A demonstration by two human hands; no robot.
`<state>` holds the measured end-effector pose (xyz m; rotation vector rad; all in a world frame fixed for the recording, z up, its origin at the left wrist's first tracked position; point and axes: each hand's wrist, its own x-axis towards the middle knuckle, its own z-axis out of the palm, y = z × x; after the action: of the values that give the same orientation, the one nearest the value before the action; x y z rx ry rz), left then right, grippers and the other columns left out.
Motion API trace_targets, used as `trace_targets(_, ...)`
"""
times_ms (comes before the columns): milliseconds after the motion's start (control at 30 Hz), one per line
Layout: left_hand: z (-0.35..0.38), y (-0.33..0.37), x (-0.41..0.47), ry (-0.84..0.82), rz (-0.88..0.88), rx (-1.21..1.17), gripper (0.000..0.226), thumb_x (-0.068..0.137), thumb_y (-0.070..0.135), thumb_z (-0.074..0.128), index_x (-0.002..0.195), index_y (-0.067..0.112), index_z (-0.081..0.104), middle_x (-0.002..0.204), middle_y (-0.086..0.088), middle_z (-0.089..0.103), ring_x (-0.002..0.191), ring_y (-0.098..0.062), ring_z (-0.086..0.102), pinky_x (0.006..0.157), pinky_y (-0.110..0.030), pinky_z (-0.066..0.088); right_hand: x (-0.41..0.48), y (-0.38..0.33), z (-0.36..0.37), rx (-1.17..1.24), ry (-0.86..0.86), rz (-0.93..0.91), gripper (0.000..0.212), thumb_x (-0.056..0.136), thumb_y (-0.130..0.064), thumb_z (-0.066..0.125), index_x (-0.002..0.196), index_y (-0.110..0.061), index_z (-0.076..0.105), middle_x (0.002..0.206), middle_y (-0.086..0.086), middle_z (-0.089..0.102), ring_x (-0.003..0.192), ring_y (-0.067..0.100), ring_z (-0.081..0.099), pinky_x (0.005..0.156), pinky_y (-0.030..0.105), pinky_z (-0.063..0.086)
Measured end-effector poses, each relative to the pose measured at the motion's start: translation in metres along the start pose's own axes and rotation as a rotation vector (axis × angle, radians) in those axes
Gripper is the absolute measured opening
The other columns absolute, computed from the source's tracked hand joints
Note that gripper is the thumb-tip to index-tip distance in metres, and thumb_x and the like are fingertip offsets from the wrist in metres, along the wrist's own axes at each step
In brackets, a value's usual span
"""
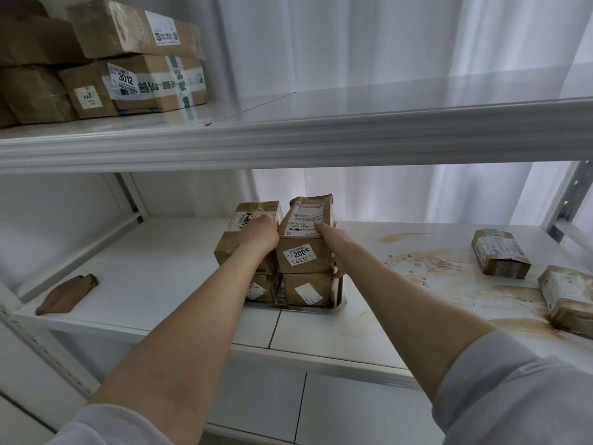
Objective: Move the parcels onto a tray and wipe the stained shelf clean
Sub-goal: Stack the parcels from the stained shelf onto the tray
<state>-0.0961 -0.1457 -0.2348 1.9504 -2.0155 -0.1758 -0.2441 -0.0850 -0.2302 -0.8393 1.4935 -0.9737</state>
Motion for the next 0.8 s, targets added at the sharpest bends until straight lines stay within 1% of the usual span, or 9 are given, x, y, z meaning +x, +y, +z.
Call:
trace_targets(100,-0.001,-0.002,0.003,-0.052,-0.014,0.002,0.025,0.092,0.009,0.045,0.107,0.009,0.065,0.108,-0.009,0.065,0.095,-0.026,0.06,0.076,-0.034,0.049,-0.001,-0.001,0.001,0.009,0.006,-0.001,0.048,0.1,-0.041,0.044,0.136,-0.008,0.044,0.131,0.013,0.057,0.123,0.031,0.052,0.075,0.037,0.036)
trace_targets(233,0.001,-0.001,0.005,-0.067,-0.004,0.011,0.031,0.092,0.01,0.047,0.118,0.014,0.063,0.116,-0.007,0.065,0.101,-0.025,0.061,0.082,-0.035,0.051,0.002,0.0,0.0,0.027,-0.006,-0.004,0.047,0.1,-0.04,0.044,0.135,-0.008,0.045,0.13,0.013,0.058,0.12,0.03,0.054,0.075,0.036,0.039)
trace_targets(333,0.002,0.003,0.007,-0.073,0.041,0.003,0.036,0.094,0.009,0.044,0.124,0.016,0.062,0.122,-0.008,0.063,0.108,-0.026,0.059,0.085,-0.034,0.048,0.004,0.002,-0.001,0.023,-0.012,-0.019,0.048,0.099,-0.041,0.046,0.133,-0.008,0.047,0.126,0.012,0.06,0.098,0.024,0.056,0.074,0.035,0.041)
trace_targets(367,0.001,0.004,0.007,-0.072,0.047,0.002,0.035,0.094,0.009,0.044,0.124,0.016,0.062,0.123,-0.008,0.063,0.108,-0.026,0.059,0.086,-0.035,0.049,0.005,0.002,-0.002,0.019,-0.014,-0.026,0.048,0.099,-0.041,0.046,0.133,-0.007,0.048,0.126,0.012,0.06,0.095,0.023,0.056,0.074,0.035,0.042)
trace_targets(467,0.002,0.004,0.01,-0.064,0.038,-0.01,0.035,0.095,0.008,0.043,0.121,0.016,0.064,0.121,-0.008,0.065,0.106,-0.026,0.06,0.086,-0.036,0.05,0.006,0.003,-0.004,0.018,-0.033,-0.037,0.048,0.099,-0.041,0.045,0.133,-0.006,0.048,0.13,0.013,0.059,0.112,0.027,0.056,0.08,0.035,0.041)
trace_targets(533,0.001,0.006,0.01,-0.042,0.035,-0.017,0.036,0.096,0.009,0.042,0.124,0.016,0.062,0.124,-0.008,0.063,0.108,-0.026,0.059,0.086,-0.035,0.049,0.008,0.003,-0.005,0.009,-0.04,-0.055,0.053,0.099,-0.045,0.044,0.136,-0.007,0.047,0.133,0.011,0.056,0.122,0.028,0.052,0.088,0.037,0.039)
trace_targets(667,-0.003,0.02,0.008,0.077,0.076,-0.072,0.036,0.098,0.018,0.041,0.13,0.012,0.057,0.131,-0.009,0.058,0.117,-0.026,0.055,0.093,-0.039,0.049,0.012,0.004,-0.012,-0.009,0.013,-0.092,0.062,0.096,-0.055,0.042,0.134,-0.007,0.049,0.138,0.011,0.052,0.124,0.032,0.05,0.105,0.041,0.04)
trace_targets(733,-0.002,0.032,0.007,0.138,0.114,-0.128,0.035,0.099,0.023,0.041,0.128,0.011,0.056,0.128,-0.009,0.059,0.114,-0.026,0.057,0.092,-0.039,0.05,0.01,0.003,-0.021,-0.009,0.063,-0.098,0.063,0.098,-0.052,0.04,0.138,-0.004,0.045,0.139,0.014,0.047,0.129,0.035,0.044,0.103,0.043,0.038)
trace_targets(800,0.002,0.046,0.006,0.191,0.165,-0.165,0.032,0.097,0.019,0.045,0.126,0.012,0.057,0.126,-0.009,0.06,0.112,-0.024,0.058,0.091,-0.037,0.051,0.009,0.004,-0.033,-0.007,0.113,-0.114,0.06,0.099,-0.05,0.038,0.136,-0.004,0.045,0.127,0.014,0.051,0.121,0.034,0.047,0.092,0.042,0.04)
